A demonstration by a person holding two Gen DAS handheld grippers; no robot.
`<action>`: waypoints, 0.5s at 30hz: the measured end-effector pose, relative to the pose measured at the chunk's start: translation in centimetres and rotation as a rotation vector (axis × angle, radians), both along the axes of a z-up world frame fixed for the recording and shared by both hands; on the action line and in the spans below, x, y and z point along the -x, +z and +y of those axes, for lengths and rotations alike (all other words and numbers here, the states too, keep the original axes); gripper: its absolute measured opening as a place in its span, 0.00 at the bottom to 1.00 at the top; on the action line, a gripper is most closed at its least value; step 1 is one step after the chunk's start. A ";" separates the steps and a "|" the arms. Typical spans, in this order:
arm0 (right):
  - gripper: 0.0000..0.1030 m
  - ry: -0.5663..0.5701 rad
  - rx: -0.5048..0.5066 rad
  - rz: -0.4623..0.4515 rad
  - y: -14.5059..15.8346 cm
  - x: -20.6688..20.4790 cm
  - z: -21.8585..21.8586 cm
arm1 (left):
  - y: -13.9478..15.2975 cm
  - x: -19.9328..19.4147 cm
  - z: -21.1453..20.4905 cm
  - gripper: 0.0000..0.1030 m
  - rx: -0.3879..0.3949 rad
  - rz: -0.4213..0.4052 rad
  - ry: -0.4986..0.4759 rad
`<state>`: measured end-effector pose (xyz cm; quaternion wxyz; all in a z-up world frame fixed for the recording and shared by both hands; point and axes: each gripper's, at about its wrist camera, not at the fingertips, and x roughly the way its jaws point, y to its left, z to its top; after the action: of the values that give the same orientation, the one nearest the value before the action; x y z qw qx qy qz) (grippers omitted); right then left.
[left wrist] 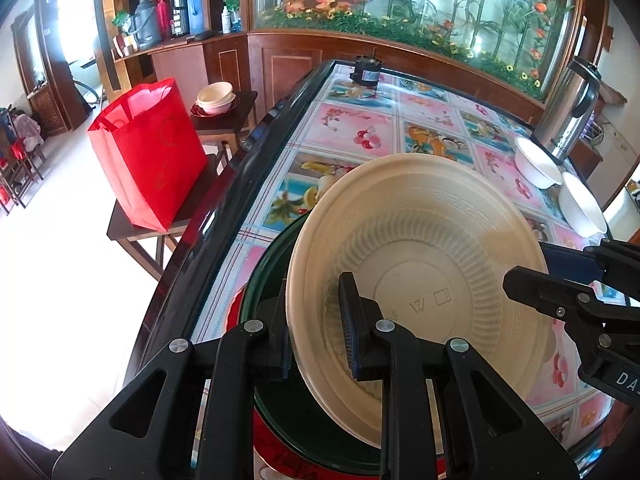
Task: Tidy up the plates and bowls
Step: 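Carry the beige paper plates over the green basin, then lower the beige plates into the green basin and open the right gripper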
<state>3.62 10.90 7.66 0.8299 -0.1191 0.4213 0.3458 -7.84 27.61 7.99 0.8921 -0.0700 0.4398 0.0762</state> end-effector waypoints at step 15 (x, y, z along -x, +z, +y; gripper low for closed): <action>0.35 0.020 0.025 0.024 -1.2 0.5 0.9 | -1.6 0.6 -0.3 0.20 -0.046 0.027 -0.019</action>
<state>3.11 11.79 6.46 0.8198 -0.1294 0.4343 0.3501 -8.41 27.32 6.37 0.8880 -0.0443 0.4508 0.0789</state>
